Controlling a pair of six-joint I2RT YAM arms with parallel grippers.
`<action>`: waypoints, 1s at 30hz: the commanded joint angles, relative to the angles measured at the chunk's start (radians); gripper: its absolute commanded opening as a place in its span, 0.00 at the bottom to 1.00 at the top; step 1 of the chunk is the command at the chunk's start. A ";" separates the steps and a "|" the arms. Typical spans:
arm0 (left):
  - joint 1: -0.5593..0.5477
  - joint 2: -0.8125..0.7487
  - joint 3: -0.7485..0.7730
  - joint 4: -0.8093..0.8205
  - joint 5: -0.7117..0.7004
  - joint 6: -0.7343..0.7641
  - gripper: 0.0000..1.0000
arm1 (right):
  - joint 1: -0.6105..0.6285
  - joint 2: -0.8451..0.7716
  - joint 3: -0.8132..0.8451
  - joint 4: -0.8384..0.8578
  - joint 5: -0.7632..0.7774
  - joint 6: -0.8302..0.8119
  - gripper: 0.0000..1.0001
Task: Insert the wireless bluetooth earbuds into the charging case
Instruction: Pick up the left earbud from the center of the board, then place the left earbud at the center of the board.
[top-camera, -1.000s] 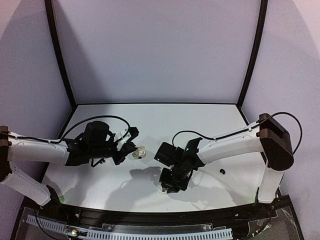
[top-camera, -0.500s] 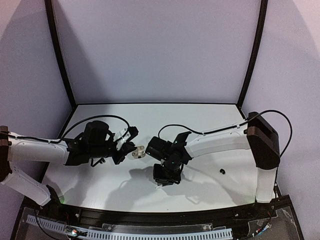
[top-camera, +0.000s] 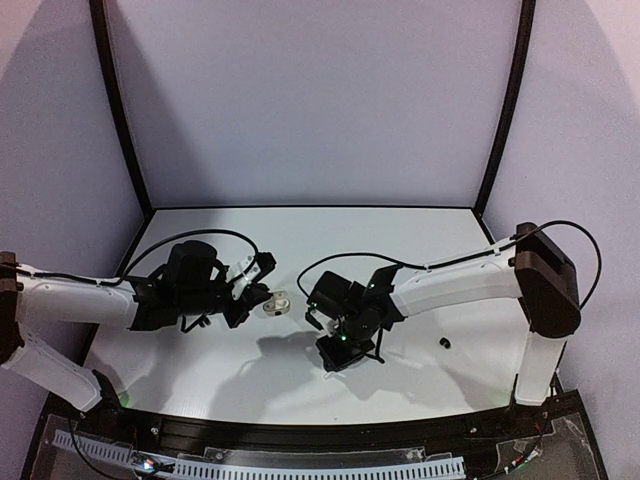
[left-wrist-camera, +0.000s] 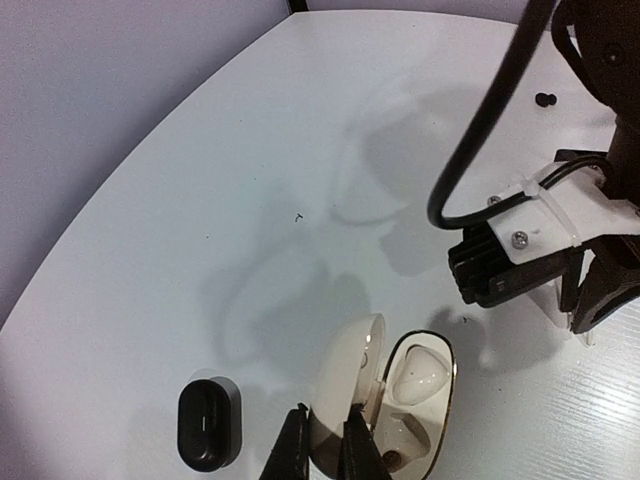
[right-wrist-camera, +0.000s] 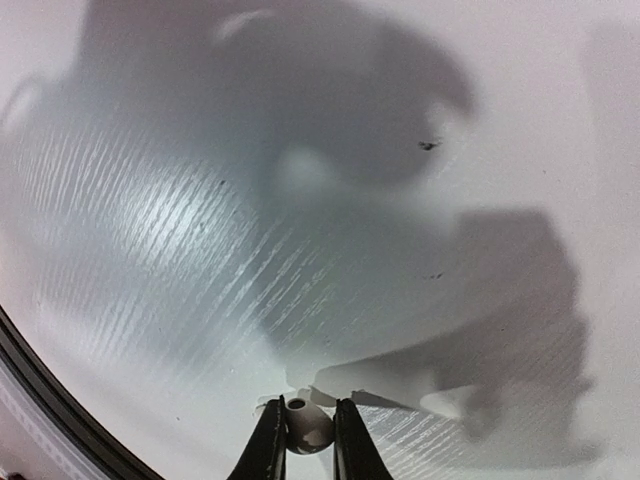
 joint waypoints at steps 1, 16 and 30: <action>0.007 -0.033 0.002 -0.016 -0.005 0.005 0.01 | 0.005 -0.036 -0.013 -0.022 0.008 -0.131 0.04; 0.007 -0.018 0.007 0.053 -0.072 -0.051 0.01 | -0.008 -0.078 0.371 -0.149 0.262 0.336 0.00; -0.031 -0.007 0.019 0.174 -0.231 -0.090 0.01 | -0.014 0.079 0.645 -0.235 0.222 0.579 0.00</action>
